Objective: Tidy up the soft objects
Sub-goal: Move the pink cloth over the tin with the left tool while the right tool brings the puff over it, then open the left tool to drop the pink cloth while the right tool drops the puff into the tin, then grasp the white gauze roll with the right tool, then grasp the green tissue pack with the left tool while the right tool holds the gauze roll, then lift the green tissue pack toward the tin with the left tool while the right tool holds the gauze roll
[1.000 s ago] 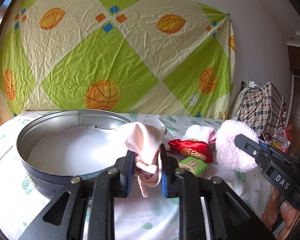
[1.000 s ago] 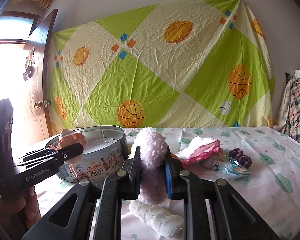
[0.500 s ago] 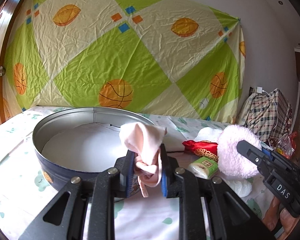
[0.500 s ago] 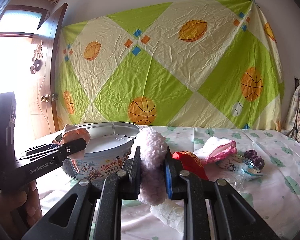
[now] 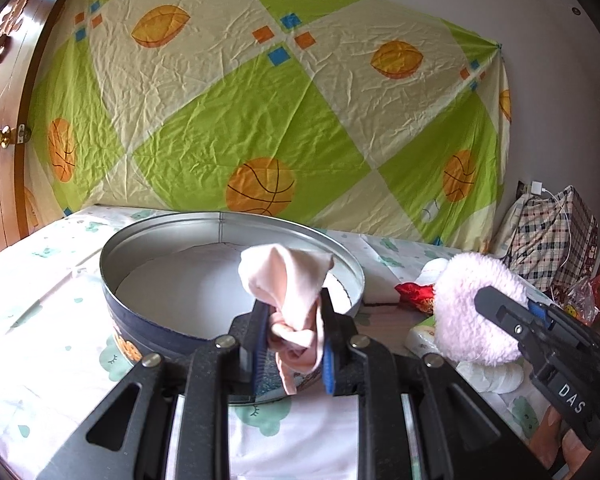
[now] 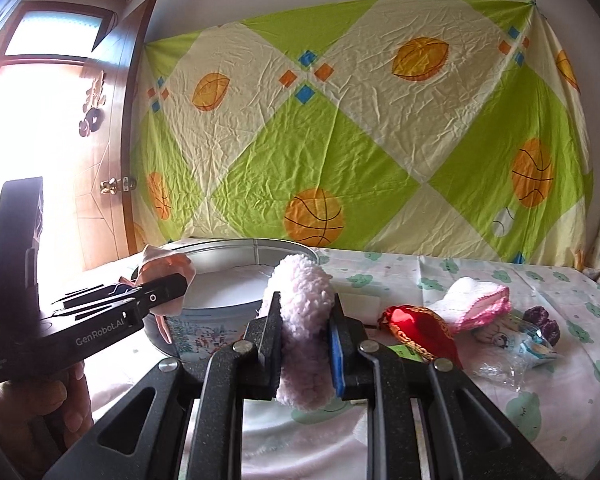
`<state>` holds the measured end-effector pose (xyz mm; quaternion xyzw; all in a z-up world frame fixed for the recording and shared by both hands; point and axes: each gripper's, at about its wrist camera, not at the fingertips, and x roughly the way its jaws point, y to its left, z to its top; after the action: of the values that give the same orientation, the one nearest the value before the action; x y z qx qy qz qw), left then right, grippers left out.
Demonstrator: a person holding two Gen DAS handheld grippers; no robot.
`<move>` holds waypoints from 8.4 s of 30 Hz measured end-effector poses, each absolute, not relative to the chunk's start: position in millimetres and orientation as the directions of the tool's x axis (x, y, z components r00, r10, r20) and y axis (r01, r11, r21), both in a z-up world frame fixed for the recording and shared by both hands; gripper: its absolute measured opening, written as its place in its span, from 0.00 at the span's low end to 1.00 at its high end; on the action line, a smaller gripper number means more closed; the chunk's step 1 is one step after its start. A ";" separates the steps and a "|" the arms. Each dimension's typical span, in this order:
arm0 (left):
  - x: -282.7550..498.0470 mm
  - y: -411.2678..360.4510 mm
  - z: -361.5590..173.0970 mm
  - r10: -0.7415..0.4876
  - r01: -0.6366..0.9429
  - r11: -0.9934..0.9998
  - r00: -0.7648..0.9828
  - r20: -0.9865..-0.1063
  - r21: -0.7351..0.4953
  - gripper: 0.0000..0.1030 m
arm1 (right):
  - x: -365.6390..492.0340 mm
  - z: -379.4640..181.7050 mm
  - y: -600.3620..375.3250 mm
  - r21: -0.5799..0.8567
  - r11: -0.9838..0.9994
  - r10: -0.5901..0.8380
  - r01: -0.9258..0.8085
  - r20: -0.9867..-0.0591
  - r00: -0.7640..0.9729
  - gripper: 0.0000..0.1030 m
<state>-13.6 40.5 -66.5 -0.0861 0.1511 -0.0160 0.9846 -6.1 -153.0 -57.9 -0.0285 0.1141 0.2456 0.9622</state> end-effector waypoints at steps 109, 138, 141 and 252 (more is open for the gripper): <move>4.0 -10.2 -63.8 -0.001 0.011 1.000 0.882 -0.472 0.018 0.96 | 44.0 -92.2 -203.2 -0.044 0.827 0.393 -0.561 -0.669 0.631 0.65; 49.5 -88.1 -63.9 -0.244 0.268 0.962 0.765 -0.596 -0.050 0.95 | 59.7 -73.9 -276.0 0.099 0.951 0.298 -0.294 -0.550 0.780 0.33; 63.2 -99.1 -68.7 -0.265 0.278 0.957 0.729 -0.631 -0.081 0.95 | 64.2 -72.6 -287.1 0.118 0.957 0.287 -0.266 -0.549 0.785 0.33; 12.0 -50.9 -54.8 -0.126 0.109 0.992 0.926 -0.355 -0.066 0.79 | 5.5 -62.9 -255.7 -0.003 0.985 0.163 -0.170 -0.277 0.947 0.34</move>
<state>12.0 -50.9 -54.8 -0.0226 0.1822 -0.0599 0.9812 5.5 -255.7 -62.9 -0.0136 0.1393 0.0845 0.9865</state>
